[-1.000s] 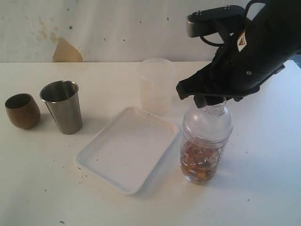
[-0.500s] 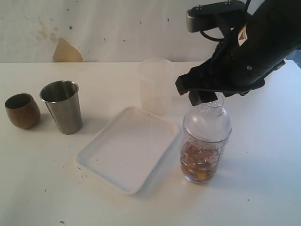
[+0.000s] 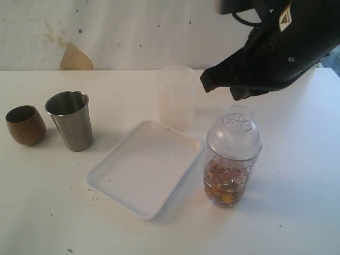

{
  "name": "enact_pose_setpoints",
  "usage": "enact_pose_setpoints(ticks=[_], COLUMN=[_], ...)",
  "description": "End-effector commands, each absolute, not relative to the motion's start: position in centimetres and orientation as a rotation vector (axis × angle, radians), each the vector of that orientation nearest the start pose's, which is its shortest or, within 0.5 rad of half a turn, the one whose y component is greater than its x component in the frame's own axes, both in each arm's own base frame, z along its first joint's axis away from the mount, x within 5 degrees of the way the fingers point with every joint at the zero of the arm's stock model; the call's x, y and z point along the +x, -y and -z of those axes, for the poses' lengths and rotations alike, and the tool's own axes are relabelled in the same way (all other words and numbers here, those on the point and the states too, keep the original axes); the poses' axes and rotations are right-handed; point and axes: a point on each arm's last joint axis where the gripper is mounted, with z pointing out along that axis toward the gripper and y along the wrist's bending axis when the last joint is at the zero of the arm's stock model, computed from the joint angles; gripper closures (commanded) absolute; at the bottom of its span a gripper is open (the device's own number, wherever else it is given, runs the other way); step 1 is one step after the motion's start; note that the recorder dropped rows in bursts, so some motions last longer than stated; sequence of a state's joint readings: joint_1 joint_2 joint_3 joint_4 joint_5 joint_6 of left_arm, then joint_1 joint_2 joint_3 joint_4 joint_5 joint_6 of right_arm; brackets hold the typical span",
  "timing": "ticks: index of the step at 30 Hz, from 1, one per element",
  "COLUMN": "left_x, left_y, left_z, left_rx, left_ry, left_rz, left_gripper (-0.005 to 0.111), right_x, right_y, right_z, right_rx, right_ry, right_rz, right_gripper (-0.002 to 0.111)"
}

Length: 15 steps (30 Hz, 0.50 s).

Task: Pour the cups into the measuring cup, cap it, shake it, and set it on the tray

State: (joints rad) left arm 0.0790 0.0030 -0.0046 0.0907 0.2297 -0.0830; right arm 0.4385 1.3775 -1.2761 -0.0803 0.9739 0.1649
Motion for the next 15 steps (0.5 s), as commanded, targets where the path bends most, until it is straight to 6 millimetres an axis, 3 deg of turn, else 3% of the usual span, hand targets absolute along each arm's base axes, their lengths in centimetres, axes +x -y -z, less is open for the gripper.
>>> enact_pose_setpoints(ticks=[1, 15], left_x=[5.5, 5.5], left_y=[-0.6, -0.6], left_z=[-19.2, -19.2], left_rx=[-0.080, -0.080], left_ry=[-1.714, -1.714], left_rz=[-0.081, -0.081], left_gripper=[0.107, 0.107], right_x=[26.4, 26.4], right_y=[-11.7, -11.7], right_z=[-33.8, -32.4], right_rx=[-0.405, -0.414], right_ry=[-2.545, -2.592], right_rz=[-0.113, -0.097], right_gripper=[0.108, 0.108])
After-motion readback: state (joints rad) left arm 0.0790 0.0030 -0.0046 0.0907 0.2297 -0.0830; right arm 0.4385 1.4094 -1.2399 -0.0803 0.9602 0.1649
